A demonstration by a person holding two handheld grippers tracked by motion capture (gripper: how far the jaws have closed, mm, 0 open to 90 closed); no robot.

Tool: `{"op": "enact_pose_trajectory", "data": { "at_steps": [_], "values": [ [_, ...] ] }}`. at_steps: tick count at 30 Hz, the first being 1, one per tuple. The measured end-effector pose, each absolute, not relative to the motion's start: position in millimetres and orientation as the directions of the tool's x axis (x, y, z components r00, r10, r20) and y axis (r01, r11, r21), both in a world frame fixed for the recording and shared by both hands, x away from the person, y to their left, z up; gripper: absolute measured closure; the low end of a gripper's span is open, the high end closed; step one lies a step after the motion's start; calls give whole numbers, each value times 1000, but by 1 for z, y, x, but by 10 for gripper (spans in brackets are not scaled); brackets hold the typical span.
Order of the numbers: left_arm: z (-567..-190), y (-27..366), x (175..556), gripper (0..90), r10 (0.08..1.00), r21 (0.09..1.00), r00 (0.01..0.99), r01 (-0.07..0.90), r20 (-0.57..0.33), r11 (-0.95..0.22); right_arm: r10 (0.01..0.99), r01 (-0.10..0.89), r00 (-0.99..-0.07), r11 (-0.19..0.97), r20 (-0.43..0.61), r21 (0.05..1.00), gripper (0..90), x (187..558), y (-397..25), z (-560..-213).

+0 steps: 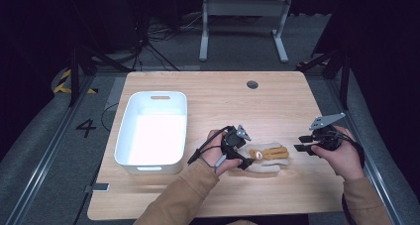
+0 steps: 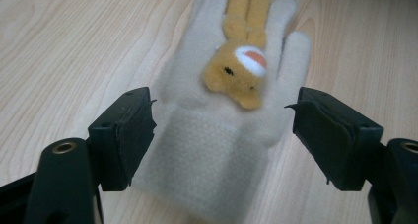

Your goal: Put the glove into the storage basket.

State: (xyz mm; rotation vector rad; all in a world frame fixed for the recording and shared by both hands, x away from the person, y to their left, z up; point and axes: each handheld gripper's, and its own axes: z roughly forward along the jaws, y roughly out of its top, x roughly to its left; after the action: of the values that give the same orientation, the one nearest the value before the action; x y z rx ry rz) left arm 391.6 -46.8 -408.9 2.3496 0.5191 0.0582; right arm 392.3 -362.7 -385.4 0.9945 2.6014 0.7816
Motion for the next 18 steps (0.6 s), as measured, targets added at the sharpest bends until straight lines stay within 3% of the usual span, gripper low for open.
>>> {"op": "enact_pose_trajectory", "data": {
  "at_steps": [18],
  "values": [
    [-432,-68,398,201,348,648,933,318,-86,-692,674,549,-738,616,-17,565,536,394,-363,-389]
  ]
}}
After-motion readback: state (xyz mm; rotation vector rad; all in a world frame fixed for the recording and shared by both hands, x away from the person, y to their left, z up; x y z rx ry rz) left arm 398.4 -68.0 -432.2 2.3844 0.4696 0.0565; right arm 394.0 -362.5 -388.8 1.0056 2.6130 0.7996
